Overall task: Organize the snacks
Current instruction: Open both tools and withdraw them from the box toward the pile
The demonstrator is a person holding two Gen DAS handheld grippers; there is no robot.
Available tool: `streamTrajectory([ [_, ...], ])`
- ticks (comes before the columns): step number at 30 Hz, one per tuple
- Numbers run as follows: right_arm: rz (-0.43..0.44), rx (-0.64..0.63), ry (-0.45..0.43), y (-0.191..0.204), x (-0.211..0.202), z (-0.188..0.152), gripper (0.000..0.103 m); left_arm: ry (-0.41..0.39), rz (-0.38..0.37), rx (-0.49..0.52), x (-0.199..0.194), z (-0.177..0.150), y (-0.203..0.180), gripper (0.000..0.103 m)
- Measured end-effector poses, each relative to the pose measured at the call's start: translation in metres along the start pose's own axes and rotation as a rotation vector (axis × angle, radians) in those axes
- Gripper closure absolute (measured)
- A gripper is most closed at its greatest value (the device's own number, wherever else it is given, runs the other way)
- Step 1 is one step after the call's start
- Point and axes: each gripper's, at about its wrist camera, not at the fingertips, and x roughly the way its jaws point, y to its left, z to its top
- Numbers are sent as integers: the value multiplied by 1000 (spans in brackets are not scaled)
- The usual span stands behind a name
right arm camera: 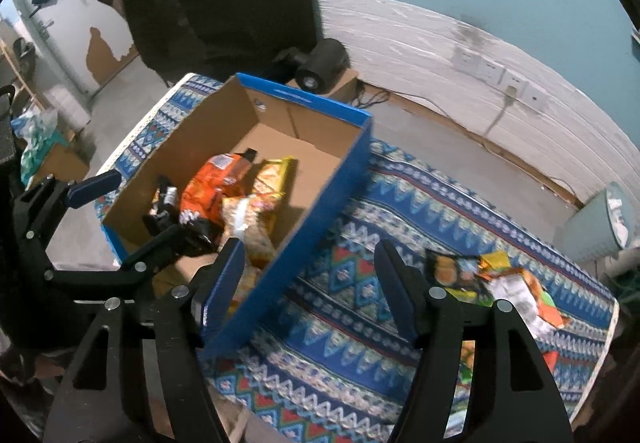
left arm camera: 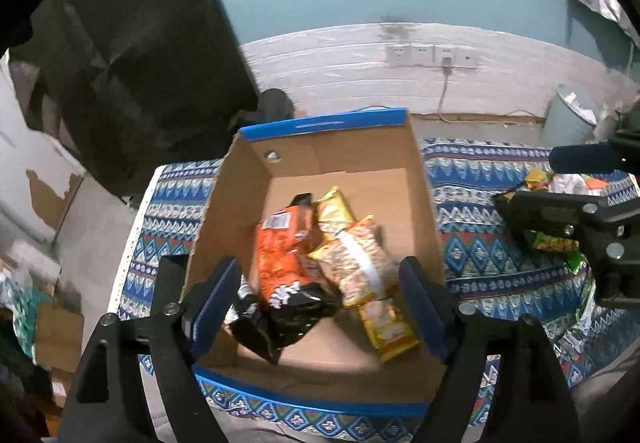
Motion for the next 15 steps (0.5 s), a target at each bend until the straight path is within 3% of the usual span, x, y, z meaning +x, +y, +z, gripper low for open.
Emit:
streamTrajectory([
  [15, -111, 106, 25, -78, -33, -64, 35, 3, -129, 192, -10, 7, -98, 16],
])
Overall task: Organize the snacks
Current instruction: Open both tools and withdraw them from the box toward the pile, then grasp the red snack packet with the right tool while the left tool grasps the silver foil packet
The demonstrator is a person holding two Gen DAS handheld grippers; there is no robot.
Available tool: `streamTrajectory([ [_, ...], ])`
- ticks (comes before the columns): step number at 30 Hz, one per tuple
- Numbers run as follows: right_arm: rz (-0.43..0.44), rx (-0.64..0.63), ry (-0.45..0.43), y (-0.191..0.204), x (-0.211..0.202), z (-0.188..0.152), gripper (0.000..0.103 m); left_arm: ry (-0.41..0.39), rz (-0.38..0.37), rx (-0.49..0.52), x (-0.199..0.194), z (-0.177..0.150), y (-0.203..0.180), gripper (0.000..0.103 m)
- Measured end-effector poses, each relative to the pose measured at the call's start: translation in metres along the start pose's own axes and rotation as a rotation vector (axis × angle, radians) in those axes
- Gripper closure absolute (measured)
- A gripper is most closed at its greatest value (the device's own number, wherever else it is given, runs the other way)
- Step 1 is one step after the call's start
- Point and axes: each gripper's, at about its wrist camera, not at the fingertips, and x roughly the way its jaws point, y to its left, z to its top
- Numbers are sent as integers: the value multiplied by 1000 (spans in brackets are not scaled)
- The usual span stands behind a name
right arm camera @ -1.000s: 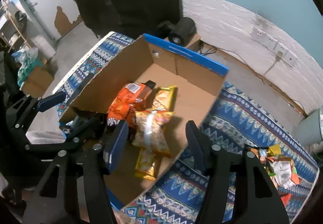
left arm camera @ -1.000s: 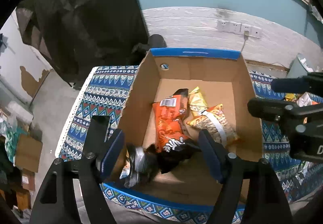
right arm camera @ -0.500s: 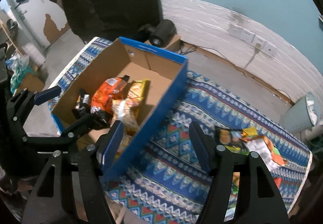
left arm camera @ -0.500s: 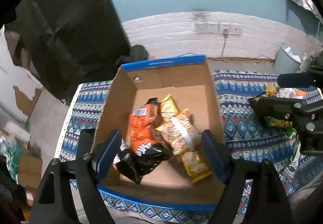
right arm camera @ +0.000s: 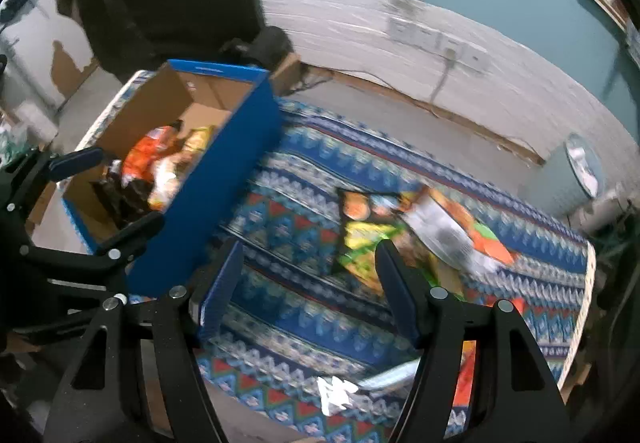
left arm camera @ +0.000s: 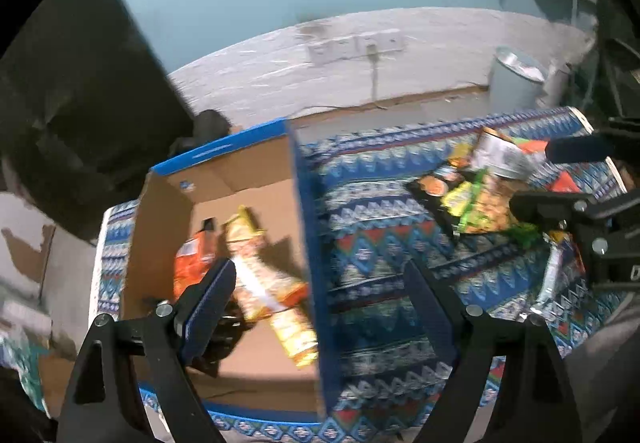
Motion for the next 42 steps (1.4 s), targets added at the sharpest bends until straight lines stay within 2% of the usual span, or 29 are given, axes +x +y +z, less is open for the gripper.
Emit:
streamTrajectory([
  [10, -63, 147, 38, -78, -4, -33, 35, 9, -85, 133, 5, 14, -69, 16],
  [17, -106, 226, 79, -123, 3, -55, 35, 47, -123, 211, 23, 18, -110, 16],
  [24, -161, 265, 153, -160, 18, -77, 35, 108, -179, 224, 44, 23, -132, 16],
  [31, -160, 300, 251, -190, 49, -99, 35, 156, -168, 275, 70, 25, -155, 16],
  [42, -149, 371, 339, -224, 96, -123, 35, 220, -228, 314, 93, 21, -180, 16],
])
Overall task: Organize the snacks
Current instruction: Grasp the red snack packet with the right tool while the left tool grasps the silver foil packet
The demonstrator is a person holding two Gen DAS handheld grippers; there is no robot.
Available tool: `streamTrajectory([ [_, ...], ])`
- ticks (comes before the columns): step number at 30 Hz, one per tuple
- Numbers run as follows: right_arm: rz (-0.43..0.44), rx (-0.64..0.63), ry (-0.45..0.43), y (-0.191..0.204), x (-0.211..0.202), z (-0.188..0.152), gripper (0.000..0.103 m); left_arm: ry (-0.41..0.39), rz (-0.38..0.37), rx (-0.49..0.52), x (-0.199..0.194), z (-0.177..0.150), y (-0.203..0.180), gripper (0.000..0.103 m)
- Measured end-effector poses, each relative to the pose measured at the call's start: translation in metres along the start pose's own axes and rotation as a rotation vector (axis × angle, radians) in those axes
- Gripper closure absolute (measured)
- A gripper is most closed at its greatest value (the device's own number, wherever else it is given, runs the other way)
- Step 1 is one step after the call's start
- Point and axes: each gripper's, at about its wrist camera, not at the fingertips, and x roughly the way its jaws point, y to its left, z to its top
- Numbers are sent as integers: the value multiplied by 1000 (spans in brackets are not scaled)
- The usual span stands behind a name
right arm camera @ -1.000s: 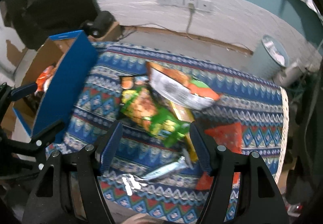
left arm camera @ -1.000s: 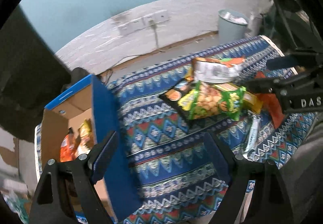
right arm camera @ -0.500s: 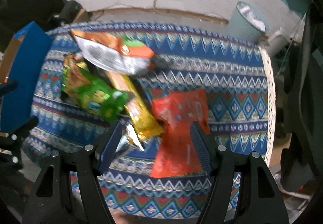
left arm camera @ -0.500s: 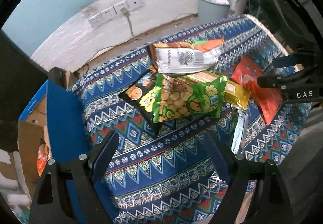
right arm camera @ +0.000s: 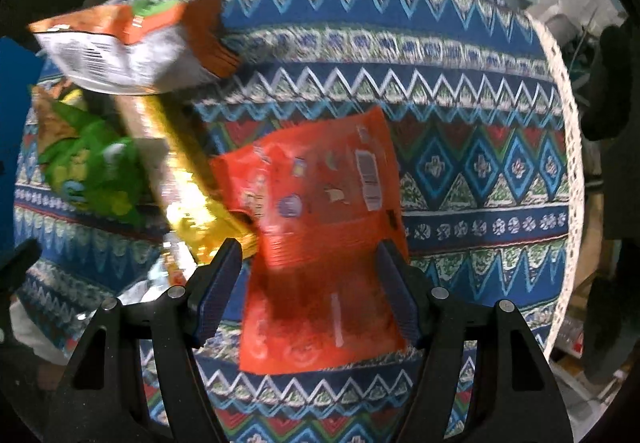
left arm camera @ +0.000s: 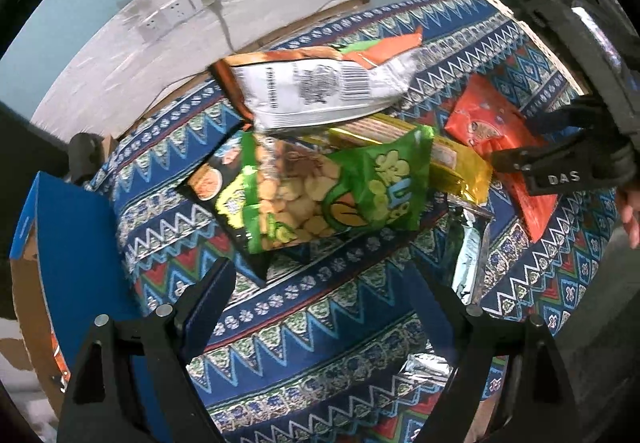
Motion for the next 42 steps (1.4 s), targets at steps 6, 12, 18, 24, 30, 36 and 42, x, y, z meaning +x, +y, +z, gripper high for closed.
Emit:
streamTrajectory([
  [6, 8, 18, -7, -6, 14, -1, 31, 18, -44, 13, 7, 3, -10, 16],
  [12, -6, 9, -9, -12, 12, -18, 39, 27, -121, 31, 1, 2, -23, 16],
  [18, -55, -1, 25, -13, 6, -56, 50, 49, -153, 96, 2, -8, -50, 16],
  [24, -61, -8, 47, -9, 2, -87, 47, 73, -129, 154, 12, -15, -68, 16],
  [30, -34, -36, 49, -18, -2, -101, 31, 93, -108, 138, 28, -12, -72, 16],
  [36, -7, -23, 78, -27, 12, -76, 30, 109, -133, 75, 46, -9, -70, 16],
  [42, -27, -48, 66, -21, 20, -82, 30, 109, -155, 89, 51, -13, -75, 53],
])
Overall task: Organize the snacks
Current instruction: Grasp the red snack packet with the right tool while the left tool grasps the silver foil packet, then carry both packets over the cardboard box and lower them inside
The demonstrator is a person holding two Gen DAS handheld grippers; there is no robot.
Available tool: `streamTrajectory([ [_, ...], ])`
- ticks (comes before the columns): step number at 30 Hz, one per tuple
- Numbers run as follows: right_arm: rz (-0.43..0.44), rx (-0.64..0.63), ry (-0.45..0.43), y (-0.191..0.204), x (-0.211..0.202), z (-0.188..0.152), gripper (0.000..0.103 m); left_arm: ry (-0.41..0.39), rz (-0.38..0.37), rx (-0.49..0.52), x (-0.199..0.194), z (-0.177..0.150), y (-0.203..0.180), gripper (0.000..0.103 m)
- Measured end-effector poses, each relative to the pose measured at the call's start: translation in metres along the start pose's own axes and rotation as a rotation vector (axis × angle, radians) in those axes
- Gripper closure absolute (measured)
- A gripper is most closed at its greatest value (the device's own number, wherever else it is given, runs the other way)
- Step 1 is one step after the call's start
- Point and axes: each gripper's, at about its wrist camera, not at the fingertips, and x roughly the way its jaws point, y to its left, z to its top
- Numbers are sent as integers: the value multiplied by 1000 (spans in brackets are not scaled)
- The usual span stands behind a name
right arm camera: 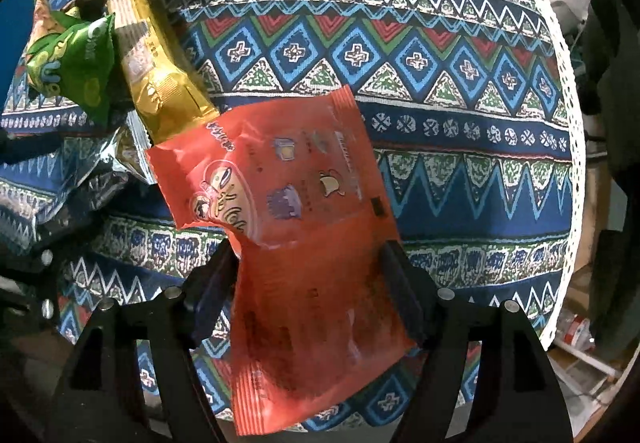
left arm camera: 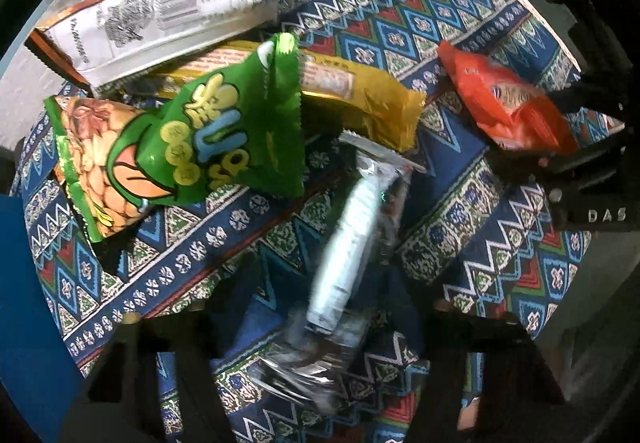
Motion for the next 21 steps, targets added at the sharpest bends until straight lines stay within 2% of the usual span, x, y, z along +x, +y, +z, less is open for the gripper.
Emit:
streamTrajectory([
  [2, -1, 9, -3, 3, -1, -7, 37, -4, -8, 6, -1, -1, -3, 65],
  [4, -13, 11, -7, 4, -6, -12, 47, -8, 7, 19, -3, -2, -4, 72],
  [11, -33, 25, -58, -3, -29, -14, 71, -37, 22, 37, -23, -16, -7, 74],
  [17, -41, 38, -119, -6, -55, -11, 80, -80, 40, 38, -52, -27, -13, 75],
  [21, -44, 22, -146, -1, -67, -7, 80, -112, 53, 36, -69, -33, -11, 75],
])
